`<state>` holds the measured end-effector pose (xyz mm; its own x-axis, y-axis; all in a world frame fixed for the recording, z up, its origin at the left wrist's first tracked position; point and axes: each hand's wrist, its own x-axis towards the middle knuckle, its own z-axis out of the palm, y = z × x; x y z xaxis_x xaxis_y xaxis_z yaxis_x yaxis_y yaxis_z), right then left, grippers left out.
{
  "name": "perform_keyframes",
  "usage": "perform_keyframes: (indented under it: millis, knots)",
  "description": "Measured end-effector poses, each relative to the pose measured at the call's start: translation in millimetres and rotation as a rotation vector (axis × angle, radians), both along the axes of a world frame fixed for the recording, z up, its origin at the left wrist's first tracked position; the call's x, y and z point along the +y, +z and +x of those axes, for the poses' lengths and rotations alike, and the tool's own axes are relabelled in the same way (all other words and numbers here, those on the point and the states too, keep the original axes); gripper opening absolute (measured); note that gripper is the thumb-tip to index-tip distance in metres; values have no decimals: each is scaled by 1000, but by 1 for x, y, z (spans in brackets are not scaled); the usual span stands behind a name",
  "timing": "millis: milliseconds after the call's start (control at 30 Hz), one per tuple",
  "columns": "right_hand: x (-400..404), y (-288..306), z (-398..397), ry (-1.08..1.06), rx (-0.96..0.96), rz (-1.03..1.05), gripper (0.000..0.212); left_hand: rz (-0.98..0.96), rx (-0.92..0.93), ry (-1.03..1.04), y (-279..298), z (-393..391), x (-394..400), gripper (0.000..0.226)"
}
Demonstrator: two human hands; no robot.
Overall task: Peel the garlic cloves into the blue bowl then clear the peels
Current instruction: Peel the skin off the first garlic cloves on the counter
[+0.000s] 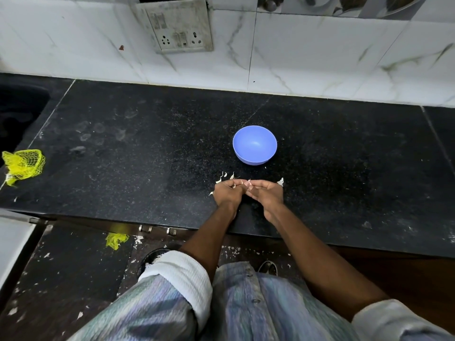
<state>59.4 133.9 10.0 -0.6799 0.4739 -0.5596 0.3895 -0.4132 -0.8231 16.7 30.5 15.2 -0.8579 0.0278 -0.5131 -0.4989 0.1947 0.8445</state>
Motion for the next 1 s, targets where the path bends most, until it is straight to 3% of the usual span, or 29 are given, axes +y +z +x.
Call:
perform_keyframes:
  millis: [267,800,1000]
  knots:
    - [-13,6,1,-88,-65,-27,16,-276,95,3,1,10,6,14]
    - [-26,5,1,-134,-143,84,18,-301,117,16,-3,14,3,15]
    - [-24,4,0,-150,-107,51,17,-217,48,7,-6,7,-1,16]
